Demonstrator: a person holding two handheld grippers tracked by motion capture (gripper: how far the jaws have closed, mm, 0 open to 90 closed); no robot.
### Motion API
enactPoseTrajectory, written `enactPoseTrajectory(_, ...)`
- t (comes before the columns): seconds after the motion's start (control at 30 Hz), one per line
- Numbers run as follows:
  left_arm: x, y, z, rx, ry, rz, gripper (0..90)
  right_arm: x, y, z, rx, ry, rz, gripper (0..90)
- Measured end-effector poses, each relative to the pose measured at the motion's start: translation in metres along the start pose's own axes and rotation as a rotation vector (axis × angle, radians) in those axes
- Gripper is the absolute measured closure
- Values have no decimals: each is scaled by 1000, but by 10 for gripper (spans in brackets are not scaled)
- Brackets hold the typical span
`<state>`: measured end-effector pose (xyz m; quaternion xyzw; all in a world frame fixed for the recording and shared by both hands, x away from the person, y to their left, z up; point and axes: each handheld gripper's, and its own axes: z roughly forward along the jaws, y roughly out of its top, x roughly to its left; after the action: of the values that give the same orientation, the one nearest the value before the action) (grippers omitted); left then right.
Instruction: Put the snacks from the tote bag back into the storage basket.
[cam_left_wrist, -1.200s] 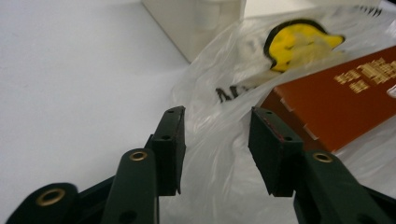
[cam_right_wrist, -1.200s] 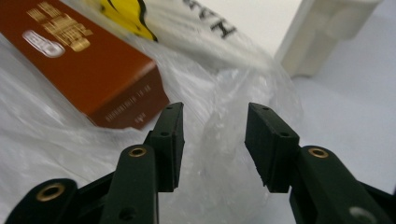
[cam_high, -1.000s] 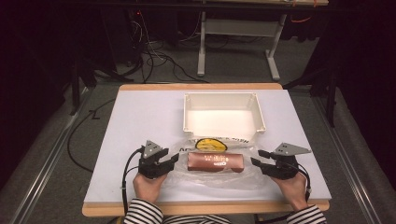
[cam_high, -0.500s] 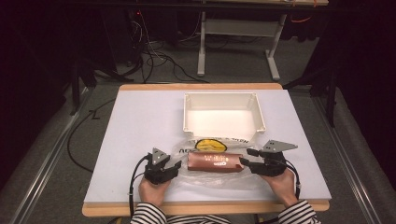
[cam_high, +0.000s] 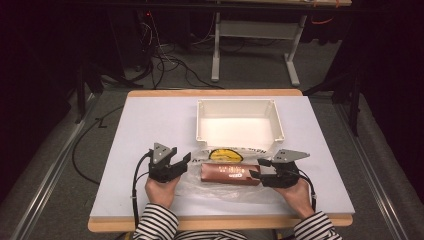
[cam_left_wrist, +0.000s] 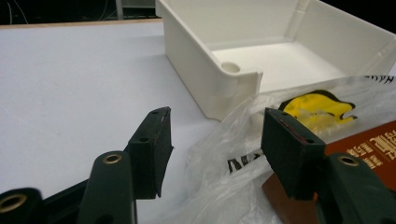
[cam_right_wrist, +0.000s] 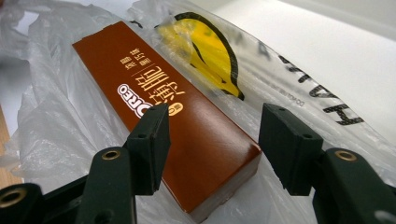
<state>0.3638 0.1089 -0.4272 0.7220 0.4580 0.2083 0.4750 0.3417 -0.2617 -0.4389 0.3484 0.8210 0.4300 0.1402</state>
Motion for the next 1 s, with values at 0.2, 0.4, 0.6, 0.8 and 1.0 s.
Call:
enactPoseTrajectory(0.2,4,8,3,45,-6,18,406,1,2,4,8,19,-7,432)
enactPoseTrajectory(0.4,10,-9,25,78,-19,9,393,4,5,9,23,39,-28,421)
enactPoseTrajectory(0.6,15,-23,32,47,-14,-17,394,7,8,14,30,52,-52,407)
enactPoseTrajectory(0.8,20,-32,35,47,-13,-21,395,11,13,21,49,73,-95,393)
enactPoseTrajectory(1.0,19,-39,40,66,-11,-20,393,15,18,24,72,87,-118,376)
